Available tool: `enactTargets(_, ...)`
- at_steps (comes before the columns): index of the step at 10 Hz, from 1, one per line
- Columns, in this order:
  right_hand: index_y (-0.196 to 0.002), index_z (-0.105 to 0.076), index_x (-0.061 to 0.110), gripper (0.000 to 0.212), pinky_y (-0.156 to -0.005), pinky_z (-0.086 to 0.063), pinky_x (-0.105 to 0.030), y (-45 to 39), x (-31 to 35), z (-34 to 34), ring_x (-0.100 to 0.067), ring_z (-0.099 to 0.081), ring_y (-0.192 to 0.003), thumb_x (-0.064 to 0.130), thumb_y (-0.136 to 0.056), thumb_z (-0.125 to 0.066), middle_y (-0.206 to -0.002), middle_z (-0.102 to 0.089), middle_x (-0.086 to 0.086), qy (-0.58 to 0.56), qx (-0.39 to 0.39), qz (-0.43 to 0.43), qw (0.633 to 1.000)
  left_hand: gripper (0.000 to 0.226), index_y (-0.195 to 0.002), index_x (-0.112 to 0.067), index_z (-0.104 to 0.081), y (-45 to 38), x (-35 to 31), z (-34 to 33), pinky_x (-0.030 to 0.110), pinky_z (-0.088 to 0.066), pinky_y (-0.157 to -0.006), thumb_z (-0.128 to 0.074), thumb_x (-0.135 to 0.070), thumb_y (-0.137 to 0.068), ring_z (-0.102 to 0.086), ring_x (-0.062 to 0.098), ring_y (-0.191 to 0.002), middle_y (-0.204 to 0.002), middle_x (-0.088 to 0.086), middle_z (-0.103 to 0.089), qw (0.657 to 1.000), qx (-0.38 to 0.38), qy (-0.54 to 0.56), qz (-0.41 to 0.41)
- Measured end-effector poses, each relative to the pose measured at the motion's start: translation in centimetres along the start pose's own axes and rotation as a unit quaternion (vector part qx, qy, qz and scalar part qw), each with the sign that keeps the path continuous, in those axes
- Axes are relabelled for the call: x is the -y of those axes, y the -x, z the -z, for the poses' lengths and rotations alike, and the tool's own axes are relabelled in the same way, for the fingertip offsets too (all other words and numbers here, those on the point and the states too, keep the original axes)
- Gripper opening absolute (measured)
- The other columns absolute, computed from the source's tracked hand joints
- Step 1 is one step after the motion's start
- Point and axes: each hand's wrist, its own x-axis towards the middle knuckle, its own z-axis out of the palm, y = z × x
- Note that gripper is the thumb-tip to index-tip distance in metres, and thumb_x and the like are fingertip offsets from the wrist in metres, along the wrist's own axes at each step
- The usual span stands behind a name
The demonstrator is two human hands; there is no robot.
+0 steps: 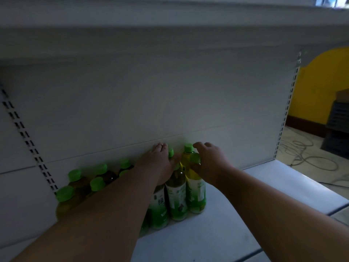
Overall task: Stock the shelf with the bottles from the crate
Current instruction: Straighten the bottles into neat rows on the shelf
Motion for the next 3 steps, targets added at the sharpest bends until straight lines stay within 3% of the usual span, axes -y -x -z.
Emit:
enactTargets(1,-0.144,-0.04,0.022,0.065,-0.095,-0.045,-0.037,2.2,1.5,2.6,-0.028,-0.049,-0.122,0.042,-0.087,-0.064,-0.131,-0.053,-0.008,0.039,-0.006,0.051,0.998,0.071,-0.155,-0.013,-0.022,3.2,0.3,1.8,0.038,-0.021,-0.115,-0.02,-0.058,-0.1,-0.025,0.024,-0.145,-0.161,0.008,-0.026,0.997,-0.073,-0.021,-0.012)
enactTargets(2,-0.146,-0.037,0.025,0.066,-0.1,-0.043,-0.037,4.8,3.6,5.1,-0.027,-0.046,-0.126,0.044,-0.088,-0.063,-0.138,-0.048,-0.006,0.068,0.004,0.087,0.994,0.057,-0.147,-0.016,-0.037,7.5,1.0,2.6,0.036,-0.034,-0.107,-0.031,-0.05,-0.101,-0.041,0.026,-0.132,-0.147,0.007,-0.045,0.994,-0.102,-0.036,-0.003)
enactTargets(3,-0.144,-0.038,0.025,0.065,-0.097,-0.042,-0.035,8.1,6.2,6.6,-0.026,-0.047,-0.123,0.049,-0.088,-0.061,-0.136,-0.048,-0.004,0.08,0.003,0.114,0.99,0.051,-0.143,-0.019,-0.04,12.4,2.4,3.1,0.037,-0.037,-0.103,-0.035,-0.047,-0.101,-0.044,0.026,-0.126,-0.142,0.006,-0.047,0.992,-0.117,-0.043,0.014)
